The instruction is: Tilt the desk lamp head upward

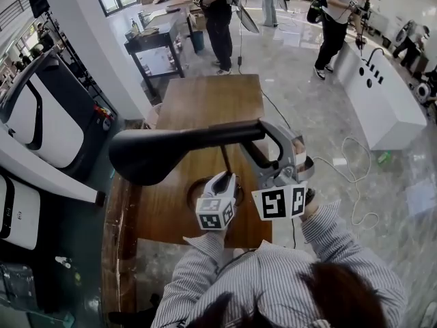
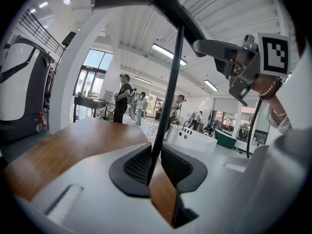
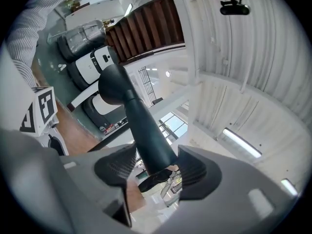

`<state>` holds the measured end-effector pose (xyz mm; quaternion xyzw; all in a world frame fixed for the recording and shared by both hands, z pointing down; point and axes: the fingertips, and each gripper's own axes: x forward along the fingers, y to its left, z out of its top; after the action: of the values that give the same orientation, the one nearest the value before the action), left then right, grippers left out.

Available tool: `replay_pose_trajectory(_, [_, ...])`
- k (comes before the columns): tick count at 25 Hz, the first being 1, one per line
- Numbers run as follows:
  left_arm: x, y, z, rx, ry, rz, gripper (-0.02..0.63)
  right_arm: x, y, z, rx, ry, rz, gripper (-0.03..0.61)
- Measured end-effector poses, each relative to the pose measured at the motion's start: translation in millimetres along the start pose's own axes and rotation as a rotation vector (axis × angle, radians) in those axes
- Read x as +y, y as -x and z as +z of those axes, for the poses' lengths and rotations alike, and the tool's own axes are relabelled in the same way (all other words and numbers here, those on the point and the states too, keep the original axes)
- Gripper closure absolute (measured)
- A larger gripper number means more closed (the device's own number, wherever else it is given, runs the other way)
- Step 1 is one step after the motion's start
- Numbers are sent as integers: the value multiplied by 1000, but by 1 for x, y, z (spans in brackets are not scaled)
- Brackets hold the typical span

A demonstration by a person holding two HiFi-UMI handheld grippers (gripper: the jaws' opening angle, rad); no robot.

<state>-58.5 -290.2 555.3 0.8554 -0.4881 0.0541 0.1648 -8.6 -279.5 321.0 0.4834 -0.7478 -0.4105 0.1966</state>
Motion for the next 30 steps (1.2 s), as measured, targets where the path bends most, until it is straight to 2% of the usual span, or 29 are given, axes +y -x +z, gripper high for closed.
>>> replay_pose_trajectory(4, [-1, -1, -2, 7, -3, -5, 551, 6, 3, -6, 4, -85, 5, 325])
replay_pose_trajectory(16, [0, -1, 0, 25, -9, -16, 551, 32, 3, -18, 35, -245, 54, 370])
replay_pose_trajectory(22, [-1, -1, 0, 22, -12, -16, 552, 38, 3, -17, 19, -338, 60, 374])
replay_pose_trajectory(27, [-1, -2, 1, 32, -18, -29, 552, 48, 0, -17, -6, -457, 80, 377])
replay_pose_trajectory(30, [0, -3, 0, 33, -21, -29, 554, 49, -2, -16, -28, -484, 80, 377])
